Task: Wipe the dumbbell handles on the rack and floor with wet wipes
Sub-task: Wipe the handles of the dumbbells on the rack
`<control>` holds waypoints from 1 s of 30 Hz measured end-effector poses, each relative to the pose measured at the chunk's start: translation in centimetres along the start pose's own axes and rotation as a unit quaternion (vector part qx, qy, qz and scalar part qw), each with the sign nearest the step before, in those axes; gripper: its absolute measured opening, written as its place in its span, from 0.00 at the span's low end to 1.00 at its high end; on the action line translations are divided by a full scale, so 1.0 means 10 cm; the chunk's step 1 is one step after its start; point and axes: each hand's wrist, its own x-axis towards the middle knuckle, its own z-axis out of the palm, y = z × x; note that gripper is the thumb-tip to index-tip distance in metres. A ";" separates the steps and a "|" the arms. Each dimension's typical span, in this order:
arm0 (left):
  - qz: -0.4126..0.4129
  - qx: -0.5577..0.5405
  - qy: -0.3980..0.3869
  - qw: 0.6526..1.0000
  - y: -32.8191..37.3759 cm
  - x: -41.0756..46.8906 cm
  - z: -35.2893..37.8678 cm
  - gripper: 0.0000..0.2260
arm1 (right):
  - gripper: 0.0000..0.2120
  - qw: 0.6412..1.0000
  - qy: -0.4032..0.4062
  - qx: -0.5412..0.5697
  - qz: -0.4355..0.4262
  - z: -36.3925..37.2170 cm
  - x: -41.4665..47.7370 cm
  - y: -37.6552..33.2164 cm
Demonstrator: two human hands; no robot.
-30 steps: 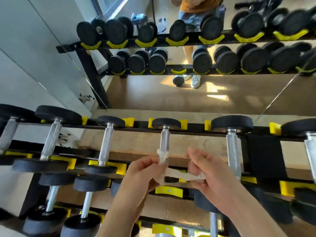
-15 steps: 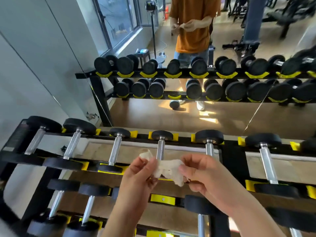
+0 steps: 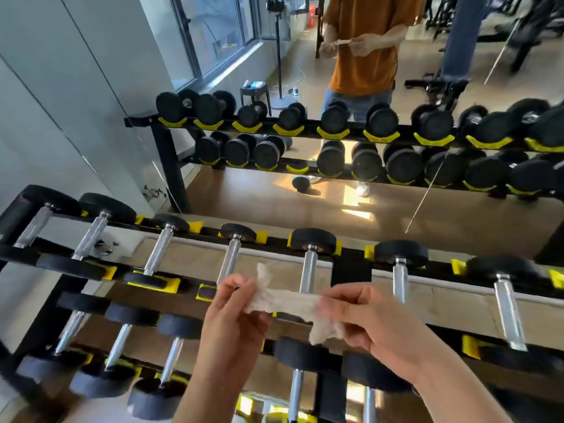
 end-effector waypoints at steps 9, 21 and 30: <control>0.042 0.389 0.030 0.920 -0.96 -0.22 0.57 0.08 | 0.10 0.994 -0.021 0.095 -0.058 -0.82 -0.22 0.10; -0.001 0.304 0.038 0.952 -1.10 -0.15 0.86 0.03 | 0.12 0.995 0.053 -0.001 -0.090 -0.99 0.08 0.40; 0.054 0.468 0.045 0.881 -1.19 0.19 0.45 0.08 | 0.04 0.994 0.078 -0.062 0.051 -0.89 0.50 0.65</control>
